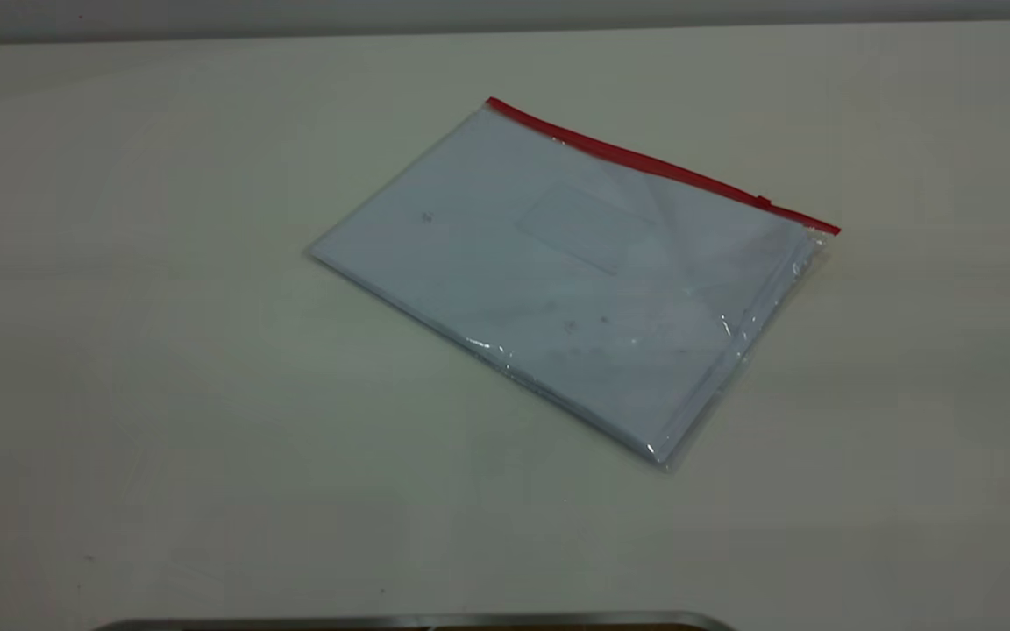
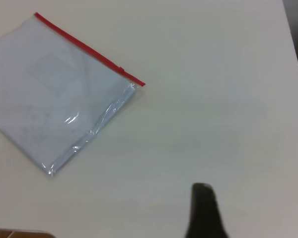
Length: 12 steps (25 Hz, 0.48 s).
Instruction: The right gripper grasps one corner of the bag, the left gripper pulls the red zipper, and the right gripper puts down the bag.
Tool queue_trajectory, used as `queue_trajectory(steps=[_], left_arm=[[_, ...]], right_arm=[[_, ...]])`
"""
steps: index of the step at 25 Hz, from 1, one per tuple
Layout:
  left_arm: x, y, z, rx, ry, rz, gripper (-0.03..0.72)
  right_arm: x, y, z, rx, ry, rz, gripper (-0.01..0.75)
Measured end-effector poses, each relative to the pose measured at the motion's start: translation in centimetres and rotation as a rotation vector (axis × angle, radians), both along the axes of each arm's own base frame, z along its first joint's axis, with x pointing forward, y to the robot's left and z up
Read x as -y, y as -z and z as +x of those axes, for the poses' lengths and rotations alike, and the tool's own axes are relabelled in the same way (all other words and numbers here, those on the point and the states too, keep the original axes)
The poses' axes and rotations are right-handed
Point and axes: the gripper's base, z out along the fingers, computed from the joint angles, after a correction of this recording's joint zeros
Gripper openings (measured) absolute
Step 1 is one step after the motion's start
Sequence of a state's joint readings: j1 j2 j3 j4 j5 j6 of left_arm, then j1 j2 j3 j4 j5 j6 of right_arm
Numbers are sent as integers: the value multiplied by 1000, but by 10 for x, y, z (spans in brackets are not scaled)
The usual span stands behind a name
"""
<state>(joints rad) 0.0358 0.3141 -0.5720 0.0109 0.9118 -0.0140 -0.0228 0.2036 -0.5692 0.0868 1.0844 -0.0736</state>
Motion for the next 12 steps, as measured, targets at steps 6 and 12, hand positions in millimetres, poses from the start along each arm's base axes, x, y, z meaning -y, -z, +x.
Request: queue_trajectory(steps=[6, 12], left_arm=[[-2, -24, 77, -27, 5, -2, 482], [-1, -14, 159, -65, 4, -70, 482]], right_arm=[[1, -23, 54, -108, 7, 7, 590], [-3, -11, 95, -239, -9, 76, 578]])
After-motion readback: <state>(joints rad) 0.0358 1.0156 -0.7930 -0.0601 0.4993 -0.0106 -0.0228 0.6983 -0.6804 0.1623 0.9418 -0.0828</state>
